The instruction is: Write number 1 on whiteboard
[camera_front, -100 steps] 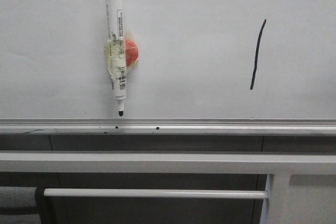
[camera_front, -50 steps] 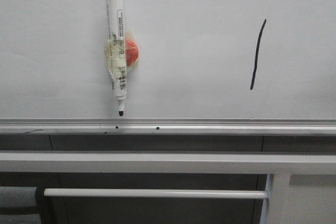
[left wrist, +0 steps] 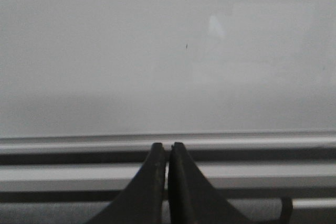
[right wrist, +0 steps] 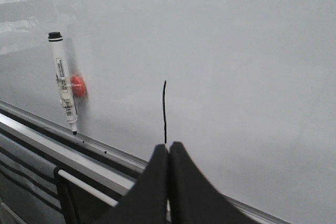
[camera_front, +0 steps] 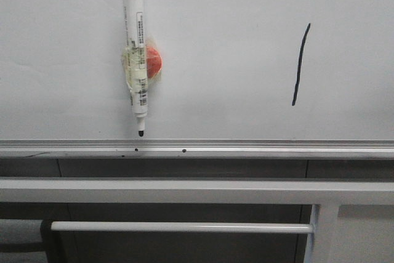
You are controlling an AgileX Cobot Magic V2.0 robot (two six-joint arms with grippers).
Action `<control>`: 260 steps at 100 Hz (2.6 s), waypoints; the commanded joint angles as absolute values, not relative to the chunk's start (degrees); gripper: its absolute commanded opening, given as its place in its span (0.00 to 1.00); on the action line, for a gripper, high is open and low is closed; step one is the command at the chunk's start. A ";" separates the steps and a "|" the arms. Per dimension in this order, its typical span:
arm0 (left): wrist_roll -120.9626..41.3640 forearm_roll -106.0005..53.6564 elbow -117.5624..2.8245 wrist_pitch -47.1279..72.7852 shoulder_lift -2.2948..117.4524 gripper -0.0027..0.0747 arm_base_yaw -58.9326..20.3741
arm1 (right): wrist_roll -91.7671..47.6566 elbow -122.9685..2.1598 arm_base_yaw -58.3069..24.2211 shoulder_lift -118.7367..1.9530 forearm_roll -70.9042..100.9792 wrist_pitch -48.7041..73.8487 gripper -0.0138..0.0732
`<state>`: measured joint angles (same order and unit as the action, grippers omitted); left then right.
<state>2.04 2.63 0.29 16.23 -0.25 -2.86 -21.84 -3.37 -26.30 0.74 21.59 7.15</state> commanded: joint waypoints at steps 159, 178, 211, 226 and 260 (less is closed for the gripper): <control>0.00 -0.94 0.65 14.81 -1.56 0.01 -2.49 | -18.05 2.34 -25.86 1.12 8.90 4.17 0.09; 0.00 -0.94 0.65 14.81 -1.56 0.01 -2.49 | 3.64 2.34 -25.33 1.12 -8.82 6.68 0.09; 0.00 -0.94 0.65 14.81 -1.56 0.01 -2.49 | 3.64 2.34 -11.68 1.39 -8.55 14.61 0.09; 0.00 -0.94 0.65 14.81 -1.56 0.01 -2.49 | 3.26 2.34 -4.86 1.39 -7.38 16.30 0.09; 0.00 -0.94 0.65 14.81 -1.56 0.01 -2.49 | 3.26 2.34 3.94 1.39 -7.01 18.55 0.09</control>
